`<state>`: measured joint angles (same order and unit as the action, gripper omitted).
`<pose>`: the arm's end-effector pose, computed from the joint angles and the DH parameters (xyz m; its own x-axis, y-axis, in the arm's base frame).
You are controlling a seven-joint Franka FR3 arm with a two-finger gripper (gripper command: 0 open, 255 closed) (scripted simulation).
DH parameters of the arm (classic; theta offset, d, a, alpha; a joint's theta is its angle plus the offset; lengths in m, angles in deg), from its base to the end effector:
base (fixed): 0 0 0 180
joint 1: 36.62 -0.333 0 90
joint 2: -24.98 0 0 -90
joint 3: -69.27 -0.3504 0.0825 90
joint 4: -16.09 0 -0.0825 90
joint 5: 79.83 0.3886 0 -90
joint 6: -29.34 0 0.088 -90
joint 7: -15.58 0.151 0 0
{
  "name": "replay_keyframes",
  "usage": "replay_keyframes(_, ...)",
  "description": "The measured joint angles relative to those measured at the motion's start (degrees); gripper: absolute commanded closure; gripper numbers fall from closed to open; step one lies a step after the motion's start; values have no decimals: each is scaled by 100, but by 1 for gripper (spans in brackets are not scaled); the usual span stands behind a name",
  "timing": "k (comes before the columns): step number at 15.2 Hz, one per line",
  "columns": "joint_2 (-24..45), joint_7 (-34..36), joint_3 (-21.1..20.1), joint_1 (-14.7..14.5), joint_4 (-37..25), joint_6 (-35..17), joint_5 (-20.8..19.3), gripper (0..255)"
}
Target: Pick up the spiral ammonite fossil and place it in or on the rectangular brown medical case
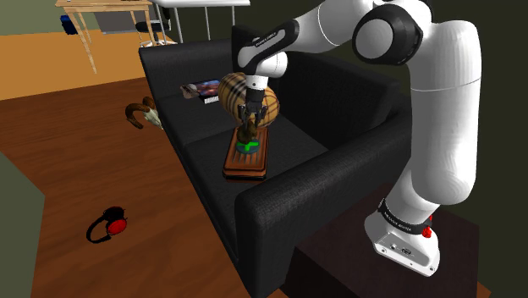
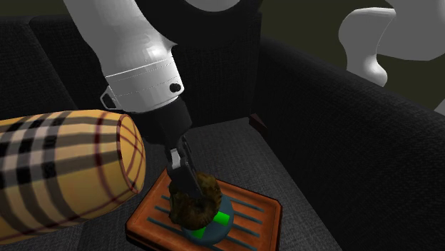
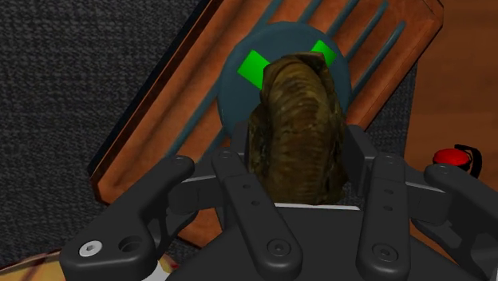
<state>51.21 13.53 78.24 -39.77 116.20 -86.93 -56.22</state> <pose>0.6567 -0.0205 0.2901 0.9544 -0.2396 -0.1779 -0.2811 -0.9220 -0.2664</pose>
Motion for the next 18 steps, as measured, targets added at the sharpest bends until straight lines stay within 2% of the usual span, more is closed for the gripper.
replay_keyframes(1, -2, 10, 2, -5, 4, -8, -1, 0)
replay_keyframes(7, 32, 18, -22, -28, 33, 1, 3, 0)
replay_keyframes(11, -114, 85, 54, 63, -328, 510, -108, 0)
replay_keyframes(18, -162, 103, 66, 74, -378, 616, -131, 0)
